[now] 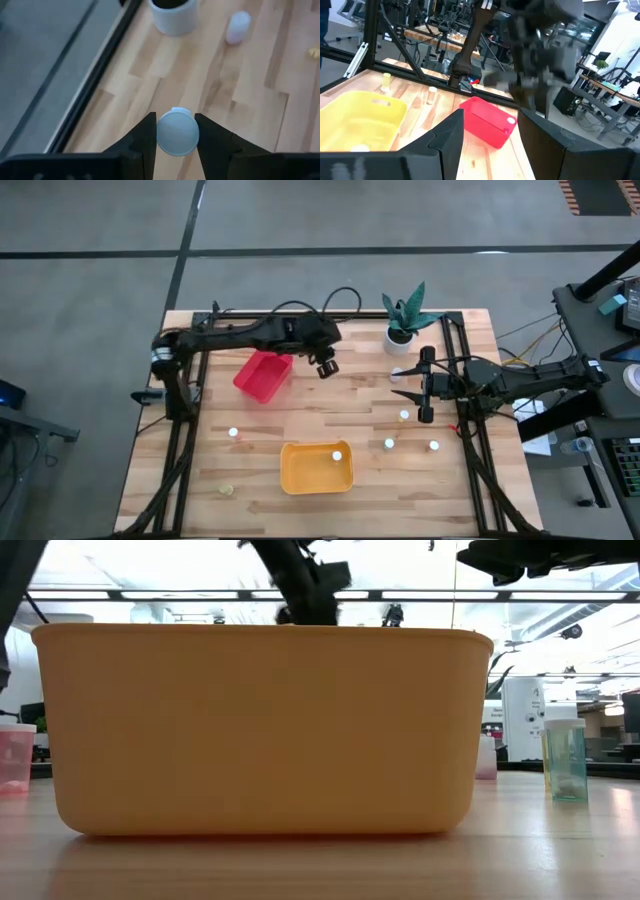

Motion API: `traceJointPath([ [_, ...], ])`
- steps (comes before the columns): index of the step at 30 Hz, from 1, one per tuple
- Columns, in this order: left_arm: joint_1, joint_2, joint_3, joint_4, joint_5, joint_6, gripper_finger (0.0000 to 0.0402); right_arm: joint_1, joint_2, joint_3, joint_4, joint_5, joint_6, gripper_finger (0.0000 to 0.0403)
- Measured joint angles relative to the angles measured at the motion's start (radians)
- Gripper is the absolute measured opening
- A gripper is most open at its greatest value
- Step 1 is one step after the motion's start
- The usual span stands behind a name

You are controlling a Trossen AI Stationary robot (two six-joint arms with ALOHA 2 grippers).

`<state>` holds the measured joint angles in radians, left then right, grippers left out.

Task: Pick and place medicine bottles into bin by pill shape (circle, oval)
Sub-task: Put the blue capsule bottle into the red bin

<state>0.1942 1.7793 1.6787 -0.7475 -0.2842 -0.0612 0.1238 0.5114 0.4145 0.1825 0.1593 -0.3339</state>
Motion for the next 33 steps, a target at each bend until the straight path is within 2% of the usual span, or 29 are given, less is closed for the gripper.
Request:
traceJointPath([
  [8, -0.064, -0.133, 0.0, -0.159, -0.087, -0.132, 0.0094, -0.003, 0.001, 0.0, 0.0, 0.0, 0.002, 0.0178],
  [17, -0.126, -0.226, 0.0, -0.394, -0.196, -0.316, 0.0094, -0.007, 0.002, 0.0, 0.0, 0.001, 0.009, 0.0178],
  [28, -0.162, -0.277, -0.008, -0.546, -0.204, -0.421, 0.0094, -0.007, 0.002, 0.0, 0.0, 0.0, 0.012, 0.0178],
  [33, -0.167, -0.324, -0.08, -0.547, -0.207, -0.482, 0.0094, -0.007, 0.002, -0.001, -0.004, 0.0, 0.012, 0.0178],
])
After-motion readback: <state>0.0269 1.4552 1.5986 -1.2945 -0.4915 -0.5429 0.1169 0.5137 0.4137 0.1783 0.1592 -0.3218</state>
